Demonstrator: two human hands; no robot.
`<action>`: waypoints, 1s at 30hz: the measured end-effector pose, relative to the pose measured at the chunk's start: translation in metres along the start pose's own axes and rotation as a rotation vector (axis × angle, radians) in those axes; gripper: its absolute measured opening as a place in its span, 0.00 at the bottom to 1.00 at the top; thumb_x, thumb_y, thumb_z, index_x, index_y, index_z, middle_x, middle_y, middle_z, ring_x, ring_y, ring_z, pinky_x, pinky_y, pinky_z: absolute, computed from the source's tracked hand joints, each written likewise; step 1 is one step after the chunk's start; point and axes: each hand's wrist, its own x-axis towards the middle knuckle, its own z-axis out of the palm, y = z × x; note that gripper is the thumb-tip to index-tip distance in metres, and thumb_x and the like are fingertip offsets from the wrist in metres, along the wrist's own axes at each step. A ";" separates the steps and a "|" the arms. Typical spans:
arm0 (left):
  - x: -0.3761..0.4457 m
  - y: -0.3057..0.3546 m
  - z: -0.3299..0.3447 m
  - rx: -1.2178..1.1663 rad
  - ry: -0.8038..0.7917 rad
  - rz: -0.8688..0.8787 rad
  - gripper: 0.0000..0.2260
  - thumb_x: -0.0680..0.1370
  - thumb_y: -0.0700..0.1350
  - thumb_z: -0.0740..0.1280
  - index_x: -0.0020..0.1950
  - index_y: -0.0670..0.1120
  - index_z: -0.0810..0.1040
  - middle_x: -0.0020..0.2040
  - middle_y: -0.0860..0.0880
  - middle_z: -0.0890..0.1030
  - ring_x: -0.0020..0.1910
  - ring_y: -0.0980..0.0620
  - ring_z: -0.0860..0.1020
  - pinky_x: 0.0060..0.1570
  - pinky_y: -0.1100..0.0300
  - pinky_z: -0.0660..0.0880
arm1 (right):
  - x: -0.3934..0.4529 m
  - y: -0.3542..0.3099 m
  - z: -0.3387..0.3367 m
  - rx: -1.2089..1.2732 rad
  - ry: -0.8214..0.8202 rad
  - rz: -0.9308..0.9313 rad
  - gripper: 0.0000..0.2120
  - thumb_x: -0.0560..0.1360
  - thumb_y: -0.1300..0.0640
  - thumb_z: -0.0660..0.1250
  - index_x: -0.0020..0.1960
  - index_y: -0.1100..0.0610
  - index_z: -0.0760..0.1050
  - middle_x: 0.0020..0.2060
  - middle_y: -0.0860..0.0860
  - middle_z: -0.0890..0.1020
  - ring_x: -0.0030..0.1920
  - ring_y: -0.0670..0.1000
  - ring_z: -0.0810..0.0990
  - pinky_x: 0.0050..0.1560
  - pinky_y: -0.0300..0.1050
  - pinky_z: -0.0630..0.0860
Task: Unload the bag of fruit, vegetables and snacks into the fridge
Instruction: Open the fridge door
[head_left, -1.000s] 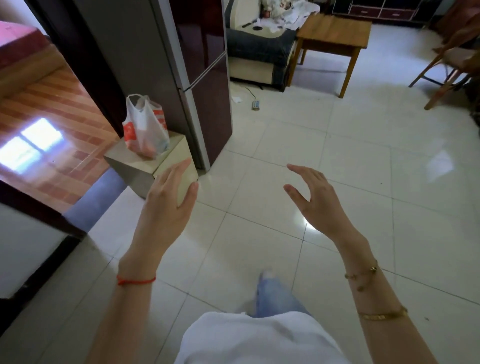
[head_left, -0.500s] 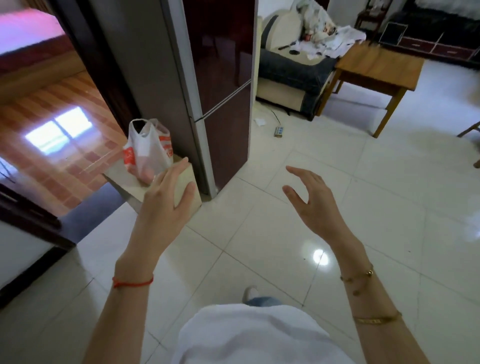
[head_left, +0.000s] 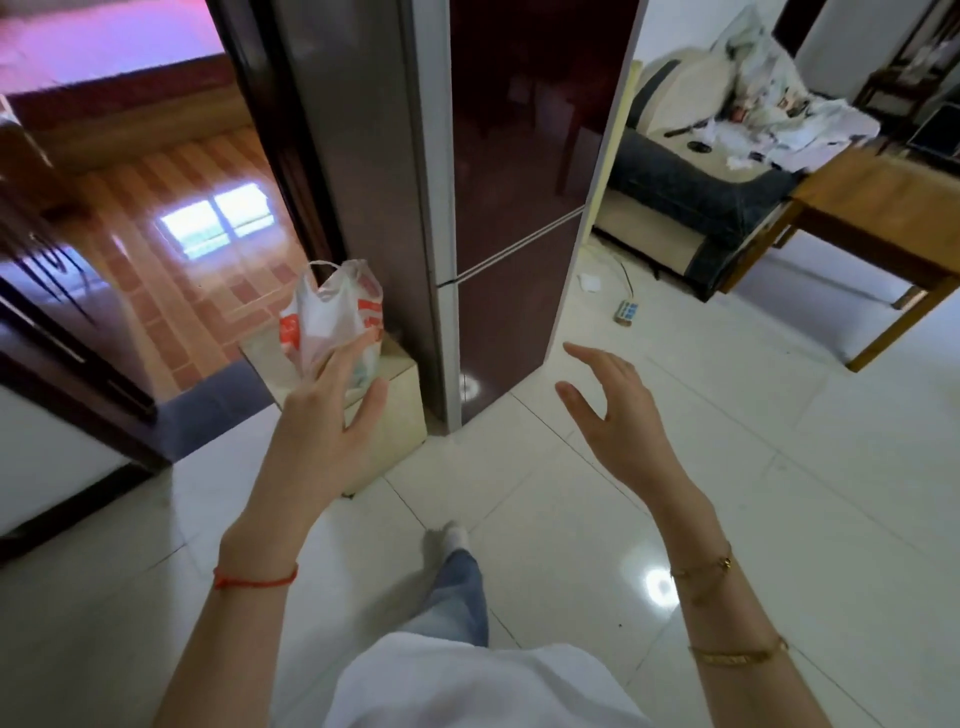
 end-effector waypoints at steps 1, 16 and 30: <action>0.012 -0.001 0.004 -0.001 0.012 -0.008 0.21 0.81 0.46 0.64 0.74 0.43 0.70 0.70 0.41 0.75 0.62 0.43 0.78 0.53 0.66 0.71 | 0.014 0.002 0.002 0.003 -0.004 -0.004 0.22 0.79 0.49 0.63 0.72 0.53 0.69 0.68 0.49 0.75 0.70 0.49 0.69 0.68 0.38 0.61; 0.187 -0.008 0.032 0.012 0.041 -0.093 0.22 0.81 0.46 0.64 0.75 0.45 0.68 0.70 0.40 0.75 0.65 0.41 0.76 0.61 0.50 0.75 | 0.204 0.021 0.026 0.051 -0.034 -0.030 0.23 0.80 0.49 0.63 0.73 0.53 0.68 0.69 0.49 0.73 0.70 0.48 0.68 0.65 0.36 0.60; 0.254 -0.011 0.063 0.001 0.059 -0.214 0.23 0.81 0.49 0.63 0.74 0.44 0.69 0.68 0.41 0.77 0.61 0.41 0.79 0.61 0.47 0.75 | 0.288 0.033 0.025 0.065 -0.087 -0.151 0.22 0.80 0.51 0.63 0.72 0.54 0.68 0.68 0.51 0.74 0.70 0.51 0.70 0.69 0.46 0.67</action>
